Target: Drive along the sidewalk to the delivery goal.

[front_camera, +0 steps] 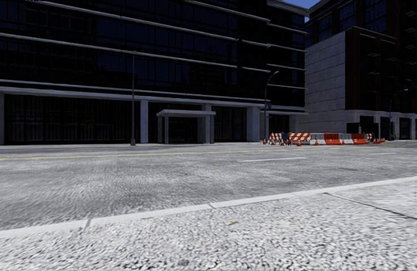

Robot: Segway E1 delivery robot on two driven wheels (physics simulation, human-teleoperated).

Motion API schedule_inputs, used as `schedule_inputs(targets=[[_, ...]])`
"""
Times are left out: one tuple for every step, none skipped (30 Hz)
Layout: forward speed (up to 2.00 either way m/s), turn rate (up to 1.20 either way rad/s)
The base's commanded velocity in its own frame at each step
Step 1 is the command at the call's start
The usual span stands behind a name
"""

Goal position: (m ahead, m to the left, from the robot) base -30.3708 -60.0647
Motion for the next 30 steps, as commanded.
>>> schedule_inputs(targets=[[0.00,-0.80],[0.00,-0.80],[0.00,-0.80],[0.00,-0.80],[0.00,-0.80],[0.00,-0.80],[0.00,-0.80],[0.00,-0.80],[0.00,-0.80],[0.00,-0.80],[0.00,-0.80],[0.00,-0.80],[0.00,-0.80],[0.00,-0.80],[0.00,-0.80],[0.09,-0.80],[0.29,-0.80],[0.42,-0.80],[0.42,-0.80],[0.52,-0.80],[0.69,-0.80],[0.73,-0.80],[0.73,-0.80],[0.76,-0.80],[0.79,-0.80],[0.81,-0.80],[0.81,-0.80],[0.87,-0.80],[0.95,-0.80],[1.02,-0.80]])
